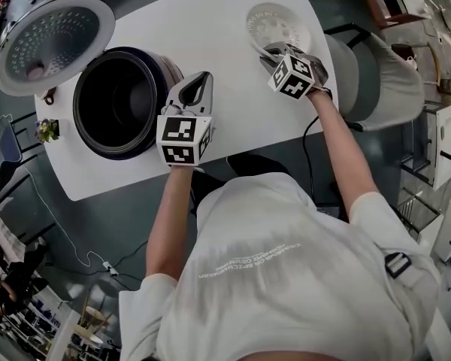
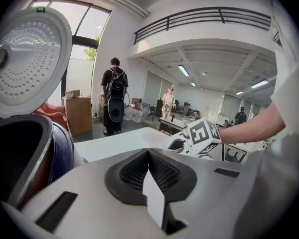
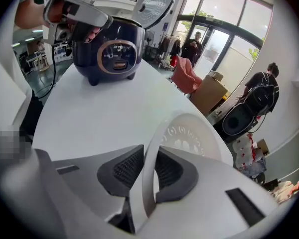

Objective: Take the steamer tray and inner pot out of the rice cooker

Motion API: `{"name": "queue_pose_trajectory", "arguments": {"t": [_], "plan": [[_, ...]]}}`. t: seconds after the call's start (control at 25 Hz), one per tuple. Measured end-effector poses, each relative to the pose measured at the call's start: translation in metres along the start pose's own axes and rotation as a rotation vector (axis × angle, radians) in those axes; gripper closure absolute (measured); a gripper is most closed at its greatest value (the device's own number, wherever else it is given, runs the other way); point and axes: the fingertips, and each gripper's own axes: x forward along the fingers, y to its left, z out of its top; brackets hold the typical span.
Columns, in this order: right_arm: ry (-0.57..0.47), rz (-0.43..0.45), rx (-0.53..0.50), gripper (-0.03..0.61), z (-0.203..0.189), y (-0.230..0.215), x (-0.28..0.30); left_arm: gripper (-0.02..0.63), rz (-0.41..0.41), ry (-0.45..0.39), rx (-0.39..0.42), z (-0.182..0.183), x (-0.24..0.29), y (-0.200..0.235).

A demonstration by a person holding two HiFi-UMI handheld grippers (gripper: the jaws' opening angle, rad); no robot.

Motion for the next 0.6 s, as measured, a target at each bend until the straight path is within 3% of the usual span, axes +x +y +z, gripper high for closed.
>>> {"name": "queue_pose_trajectory", "arguments": {"t": [0.36,0.6], "plan": [[0.083,-0.02,-0.181,0.495,-0.008,0.002,0.032,0.598,0.005,0.023,-0.016,-0.014,-0.002,-0.003],[0.124,0.004,-0.198,0.449,-0.012,-0.002,0.047,0.598,0.002,0.031,-0.024,-0.021,-0.007,-0.004]]}}
